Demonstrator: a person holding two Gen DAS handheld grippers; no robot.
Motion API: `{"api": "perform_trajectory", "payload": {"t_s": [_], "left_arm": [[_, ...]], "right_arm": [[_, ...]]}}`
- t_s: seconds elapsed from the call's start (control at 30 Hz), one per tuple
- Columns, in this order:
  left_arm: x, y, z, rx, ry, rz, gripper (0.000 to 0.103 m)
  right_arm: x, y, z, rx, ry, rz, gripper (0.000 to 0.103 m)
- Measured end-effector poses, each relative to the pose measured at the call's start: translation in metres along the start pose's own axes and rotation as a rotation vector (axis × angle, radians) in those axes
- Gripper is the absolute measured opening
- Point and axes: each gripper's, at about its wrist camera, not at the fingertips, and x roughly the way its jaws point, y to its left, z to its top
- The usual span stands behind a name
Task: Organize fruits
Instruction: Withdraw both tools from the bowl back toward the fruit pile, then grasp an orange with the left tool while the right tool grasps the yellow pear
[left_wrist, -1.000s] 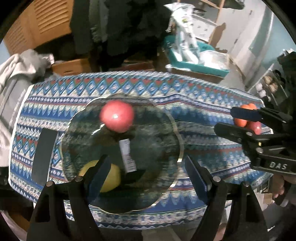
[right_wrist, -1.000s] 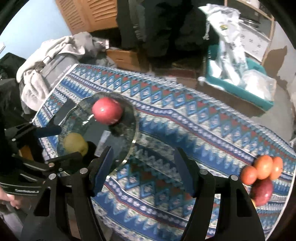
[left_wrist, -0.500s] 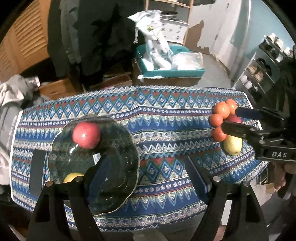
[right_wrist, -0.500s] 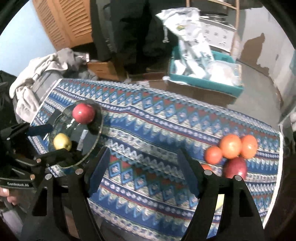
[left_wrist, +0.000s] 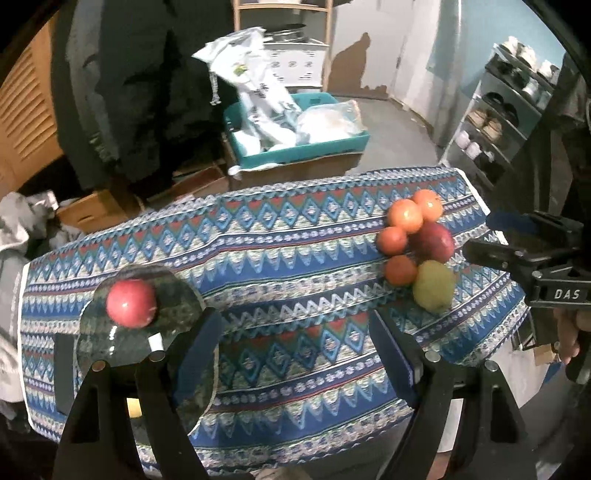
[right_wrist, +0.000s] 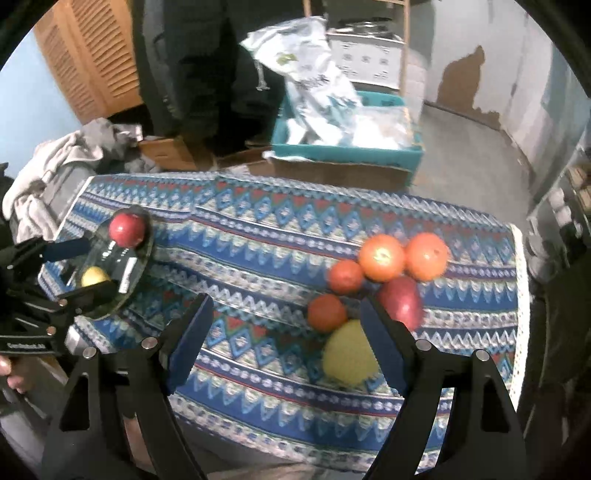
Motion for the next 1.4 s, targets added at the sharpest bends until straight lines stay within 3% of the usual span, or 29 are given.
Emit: {"api": "perform_trajectory", "payload": {"t_s": [0.3,0.73,1.07,1.13,1.4], "left_arm": [[0.033,-0.029,0.008,0.067,0.032,-0.015,0.083],[0.094,-0.041,0.013,0.115,0.103,-0.004,0.083],[0.118,-0.045,0.016,0.116,0.147,-0.03,0.083],[0.122,-0.046,0.017,0.109,0.156,-0.039,0.083],[0.134,-0.059,0.024,0.108,0.172,-0.081,0.083]], "right_arm": [[0.02,-0.035,-0.02,0.069,0.062,-0.021,0.082],[0.095,-0.063,-0.044,0.134,0.229,-0.029,0.082],[0.13,-0.068,-0.053,0.142,0.28,-0.003,0.082],[0.134,-0.066,-0.056,0.134,0.281,-0.001,0.076],[0.116,-0.074,-0.07,0.129,0.241,-0.017,0.072]]}}
